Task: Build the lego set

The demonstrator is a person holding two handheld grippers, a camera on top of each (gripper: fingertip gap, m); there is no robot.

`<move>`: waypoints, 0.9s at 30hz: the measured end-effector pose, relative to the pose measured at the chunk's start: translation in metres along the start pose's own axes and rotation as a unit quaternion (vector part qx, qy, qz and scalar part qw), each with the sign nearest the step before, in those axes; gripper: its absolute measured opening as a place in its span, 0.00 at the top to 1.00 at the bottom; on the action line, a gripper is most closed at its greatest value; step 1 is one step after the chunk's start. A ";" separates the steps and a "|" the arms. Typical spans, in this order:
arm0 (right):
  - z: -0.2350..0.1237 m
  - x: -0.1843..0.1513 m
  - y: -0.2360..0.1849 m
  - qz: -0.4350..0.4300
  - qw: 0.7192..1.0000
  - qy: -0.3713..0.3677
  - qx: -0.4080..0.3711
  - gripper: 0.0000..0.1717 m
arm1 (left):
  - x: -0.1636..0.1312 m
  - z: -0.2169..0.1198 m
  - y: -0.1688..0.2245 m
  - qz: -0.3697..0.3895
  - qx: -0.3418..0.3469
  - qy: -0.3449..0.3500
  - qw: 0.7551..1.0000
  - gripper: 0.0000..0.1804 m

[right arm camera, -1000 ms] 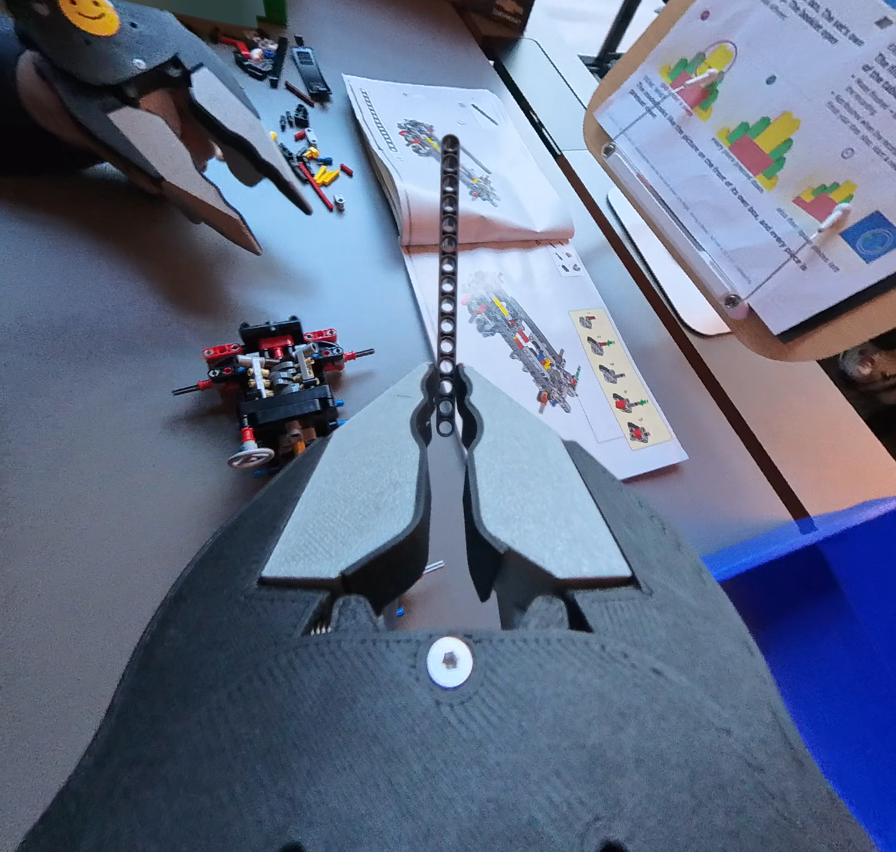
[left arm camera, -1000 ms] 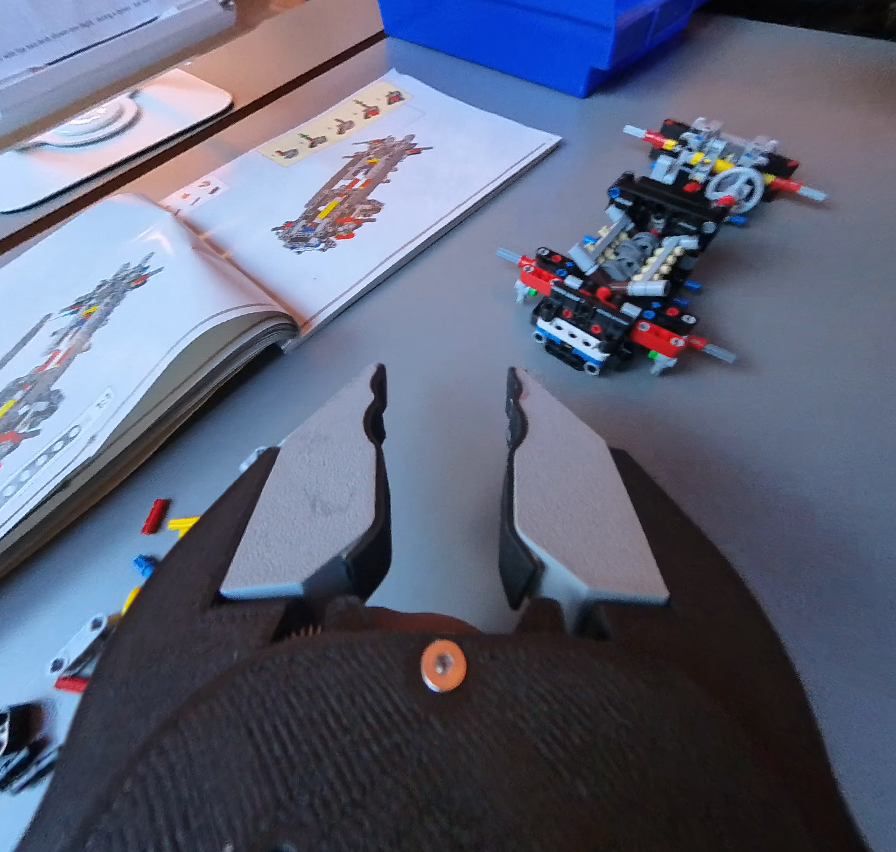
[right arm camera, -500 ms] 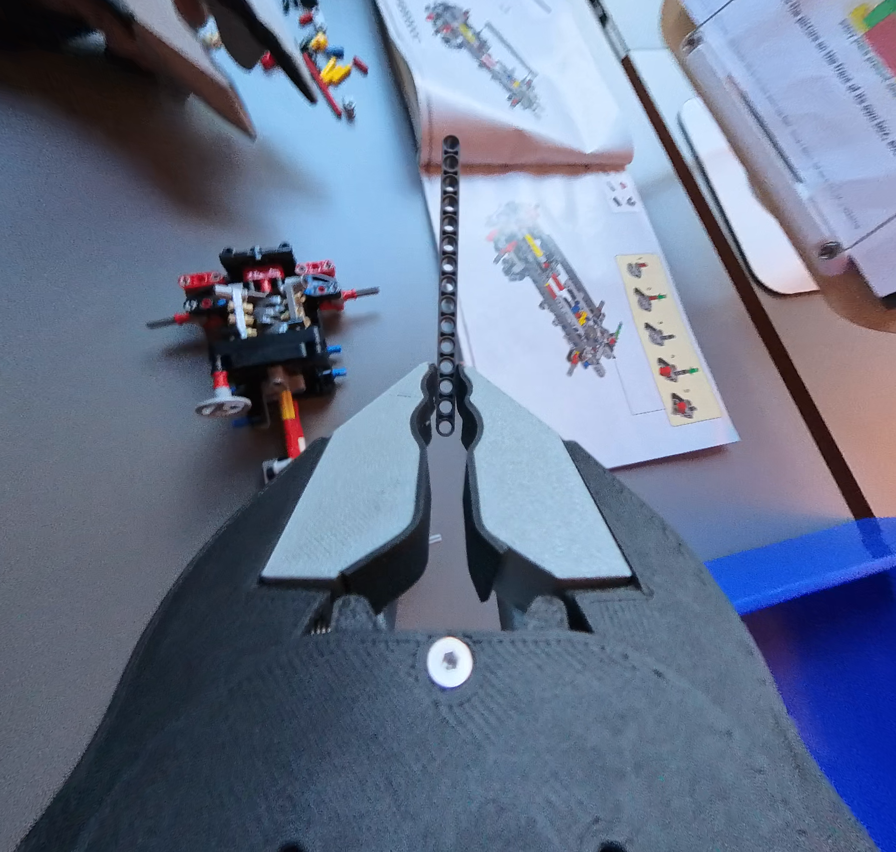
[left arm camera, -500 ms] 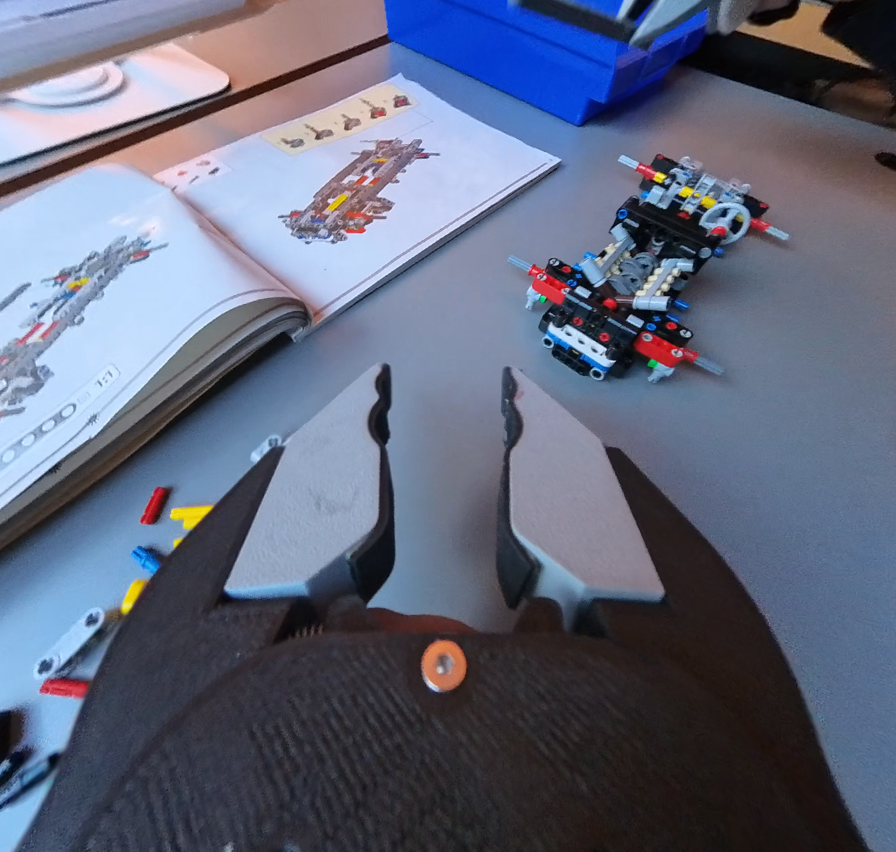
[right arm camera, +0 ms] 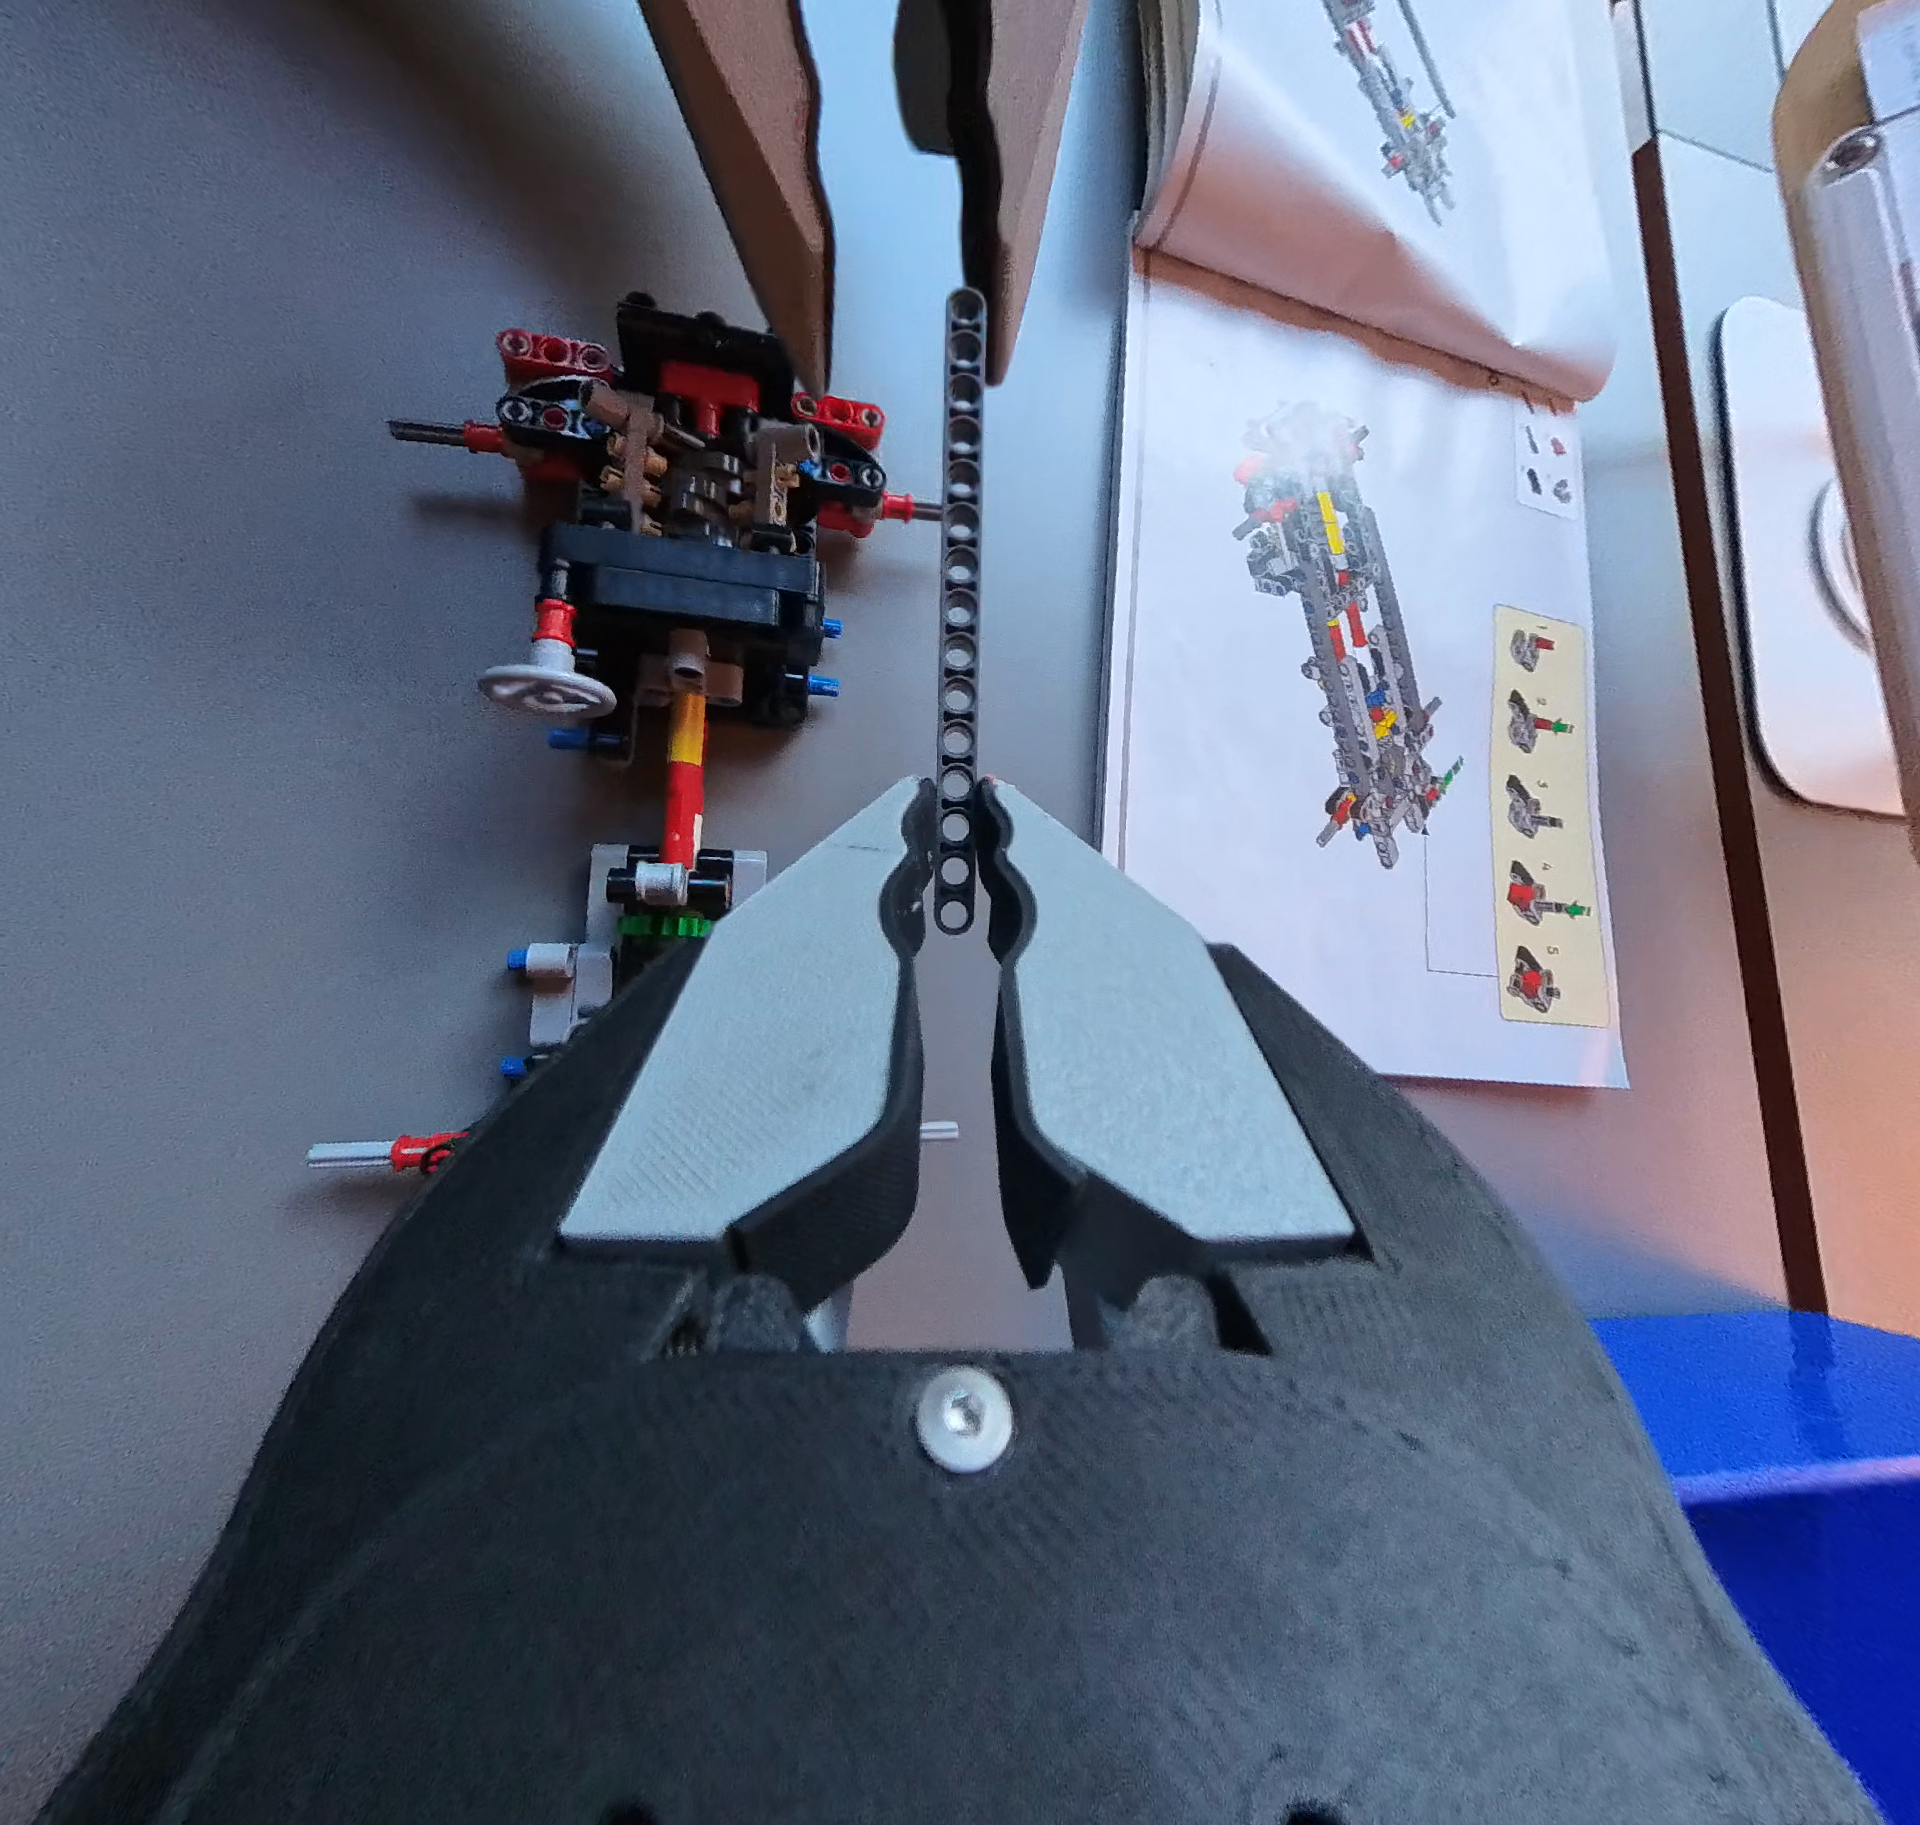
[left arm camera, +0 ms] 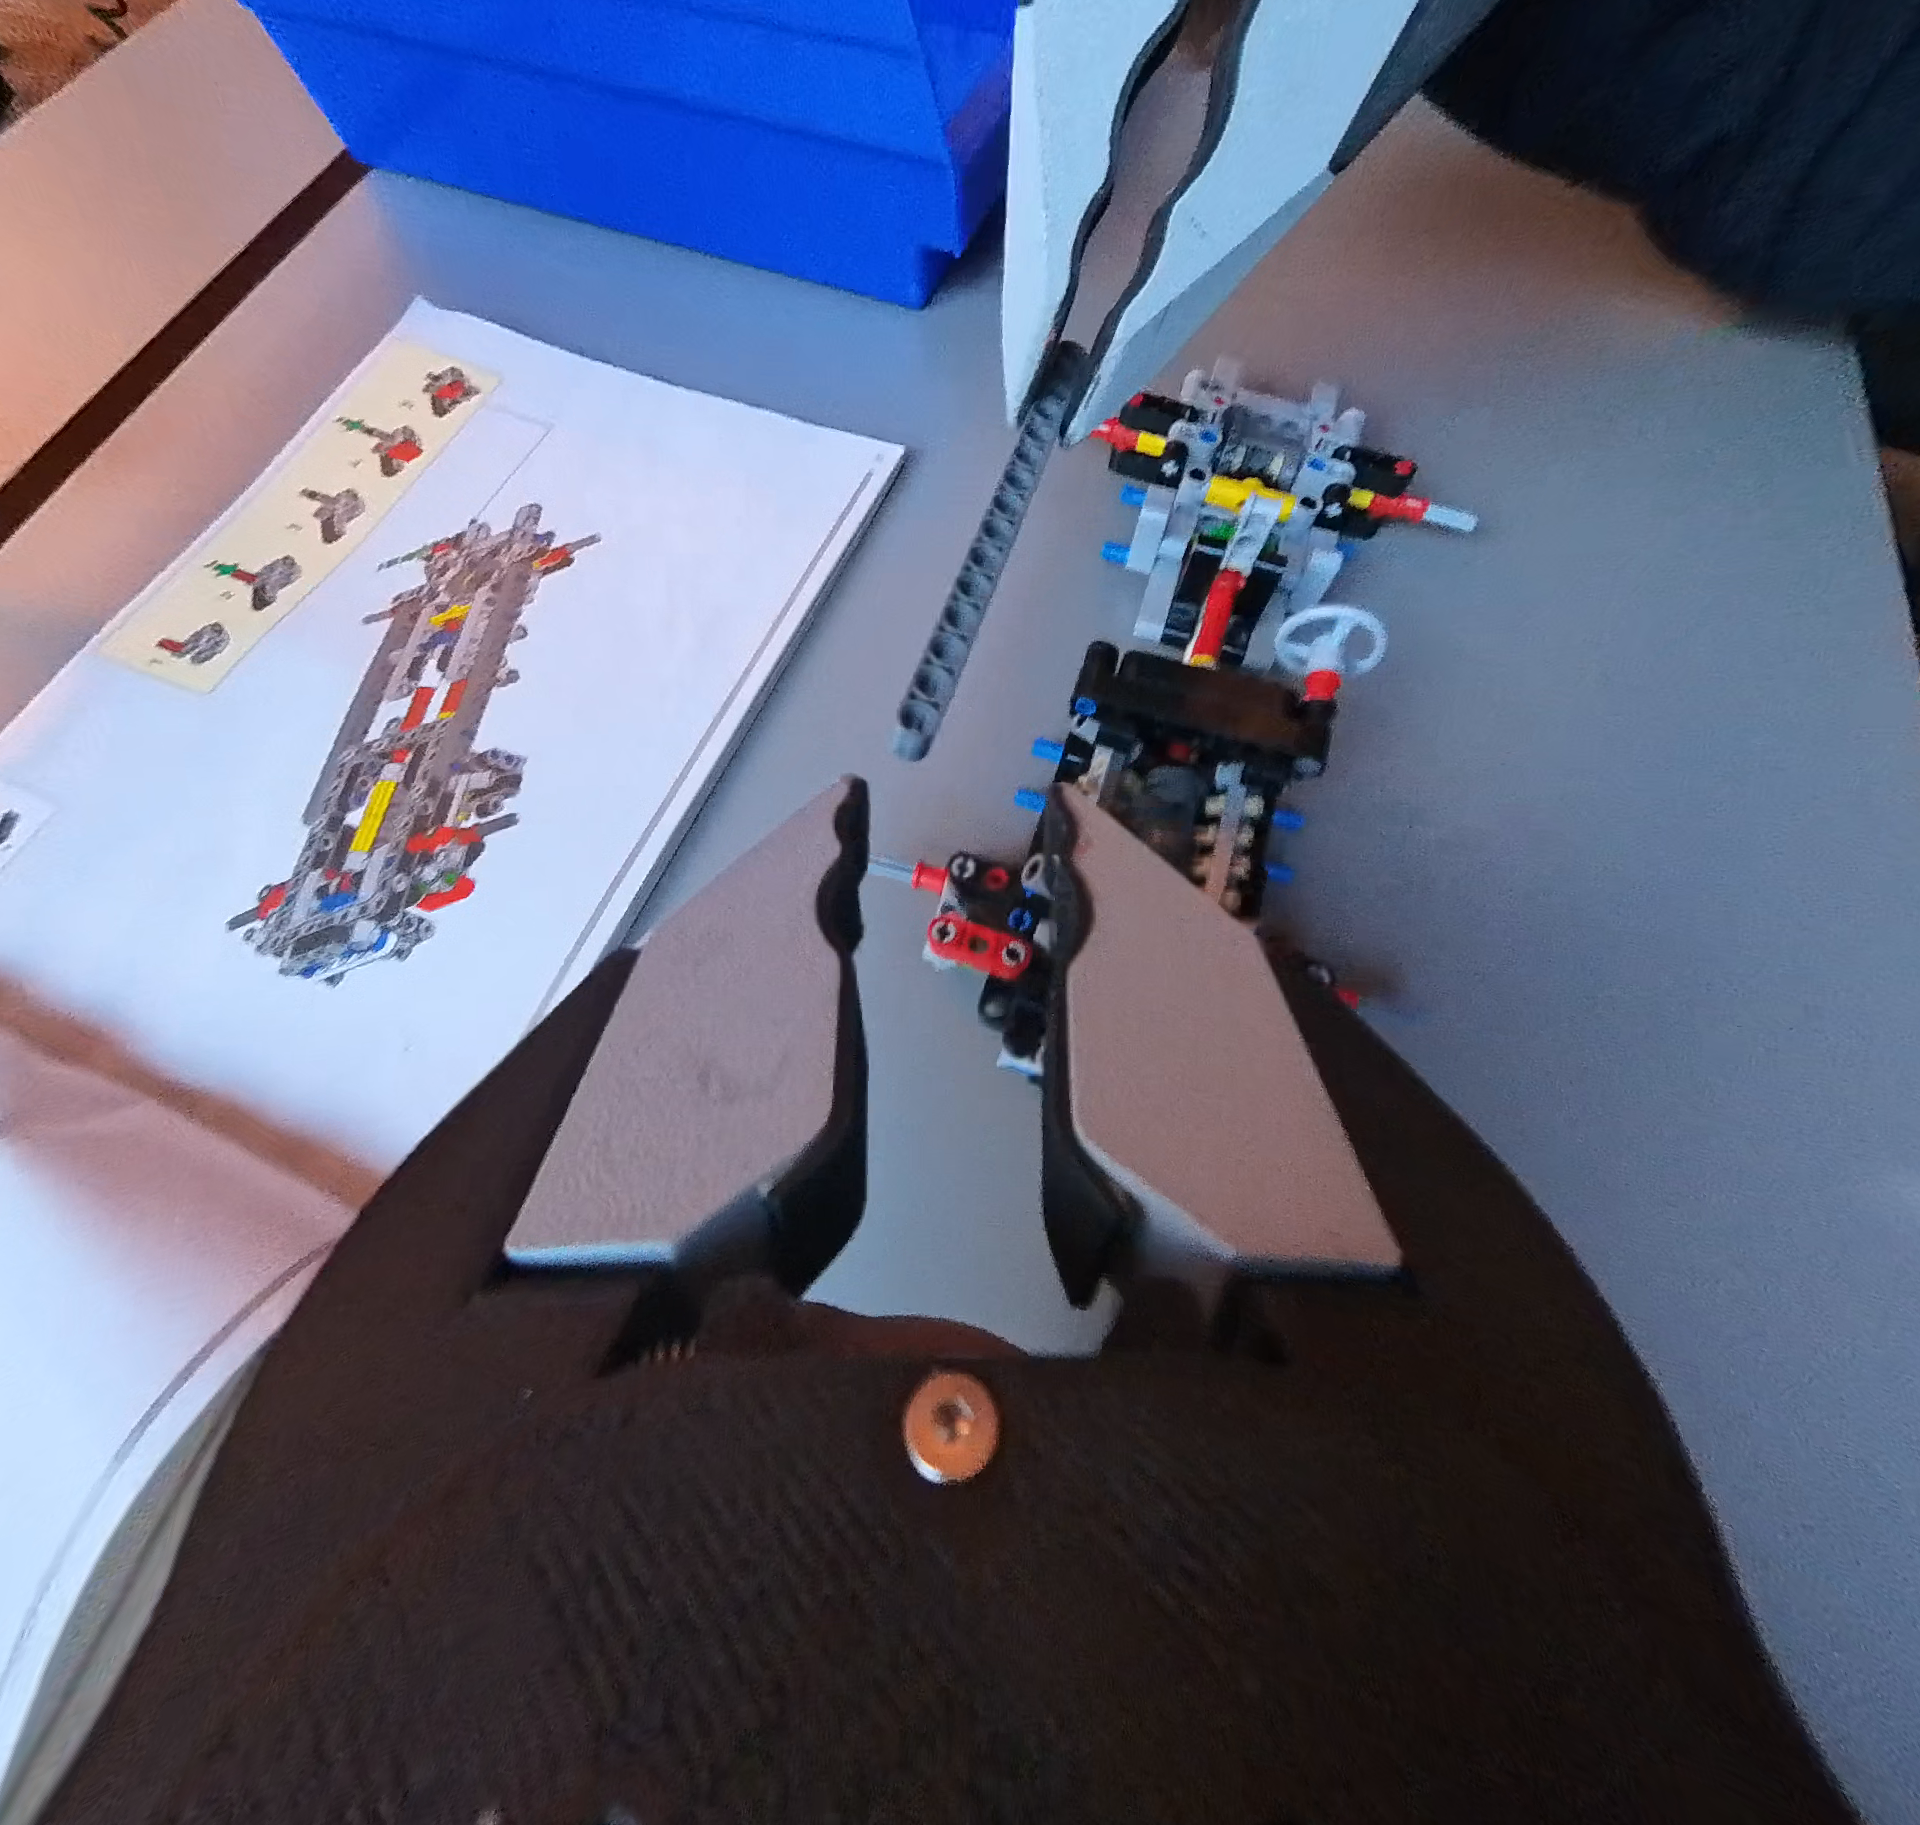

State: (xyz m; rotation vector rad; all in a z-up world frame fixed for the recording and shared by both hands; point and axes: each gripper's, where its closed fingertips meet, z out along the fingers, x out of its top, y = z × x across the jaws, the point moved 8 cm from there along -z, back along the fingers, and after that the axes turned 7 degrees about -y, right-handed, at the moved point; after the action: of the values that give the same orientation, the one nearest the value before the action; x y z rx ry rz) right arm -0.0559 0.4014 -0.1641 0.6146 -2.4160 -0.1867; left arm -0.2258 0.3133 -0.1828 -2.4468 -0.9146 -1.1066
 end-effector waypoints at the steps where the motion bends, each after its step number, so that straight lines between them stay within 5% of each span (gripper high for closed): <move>1: -0.001 -0.002 -0.001 0.002 1.000 0.004 -0.005 0.98 | 0.000 0.002 0.002 -0.002 -0.002 0.008 1.000 0.84; 15: 0.005 0.000 0.012 0.056 0.993 0.057 -0.092 0.98 | -0.035 -0.021 -0.032 -0.125 0.108 0.038 0.985 0.85; 27: 0.020 0.006 0.010 0.066 0.991 0.056 -0.099 0.98 | -0.052 -0.031 -0.028 -0.101 0.135 -0.007 0.986 0.85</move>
State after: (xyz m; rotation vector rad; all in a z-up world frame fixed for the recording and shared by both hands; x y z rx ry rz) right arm -0.0762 0.4074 -0.1735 0.3647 -2.2856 -0.3244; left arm -0.2877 0.2961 -0.2011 -2.1820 -1.2505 -0.9560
